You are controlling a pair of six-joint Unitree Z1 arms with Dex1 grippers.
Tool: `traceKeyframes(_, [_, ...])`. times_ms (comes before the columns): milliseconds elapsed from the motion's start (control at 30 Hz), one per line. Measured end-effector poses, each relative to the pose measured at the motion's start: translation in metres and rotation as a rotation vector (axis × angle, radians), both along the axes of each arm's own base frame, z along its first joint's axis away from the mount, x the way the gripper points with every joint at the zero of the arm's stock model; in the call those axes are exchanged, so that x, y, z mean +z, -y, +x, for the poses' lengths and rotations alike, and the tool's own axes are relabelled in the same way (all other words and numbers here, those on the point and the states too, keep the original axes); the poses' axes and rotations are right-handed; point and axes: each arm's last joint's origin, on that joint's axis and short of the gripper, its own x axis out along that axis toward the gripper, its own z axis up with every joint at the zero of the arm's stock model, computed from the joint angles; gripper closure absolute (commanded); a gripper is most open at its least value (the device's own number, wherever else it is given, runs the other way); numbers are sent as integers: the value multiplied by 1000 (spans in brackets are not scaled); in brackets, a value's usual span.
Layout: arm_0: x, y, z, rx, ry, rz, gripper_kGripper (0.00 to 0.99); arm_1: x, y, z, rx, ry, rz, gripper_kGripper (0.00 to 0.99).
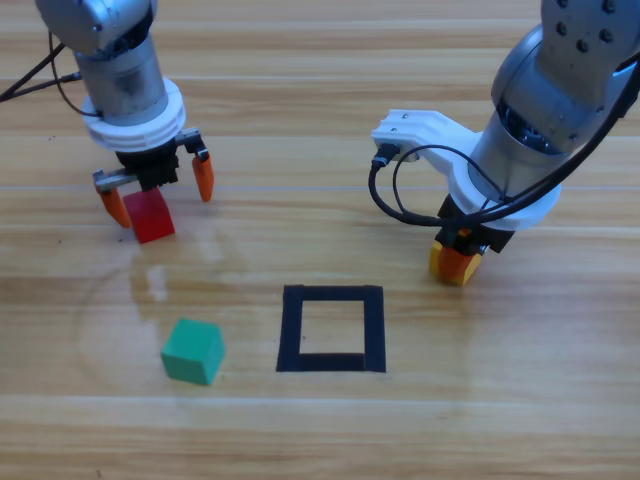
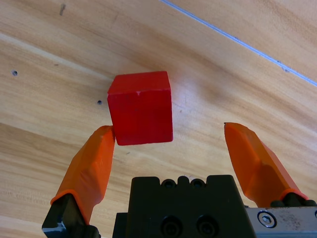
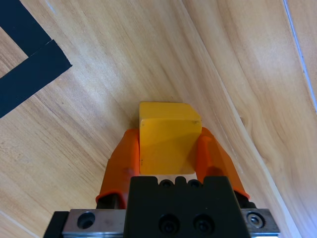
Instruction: Stack the blocks in the rectangular block: red at the bottom, yellow in the middle, green on top
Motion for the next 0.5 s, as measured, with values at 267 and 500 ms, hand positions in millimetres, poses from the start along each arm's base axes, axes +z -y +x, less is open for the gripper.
traceKeyframes(267, [-14,-13,4,30,11,-23,59,1,1,0,-10,-5,-1,990])
traceKeyframes(500, [-24,-27,3,50,-7,-18,300,4,12,-10,-129,-37,8,990])
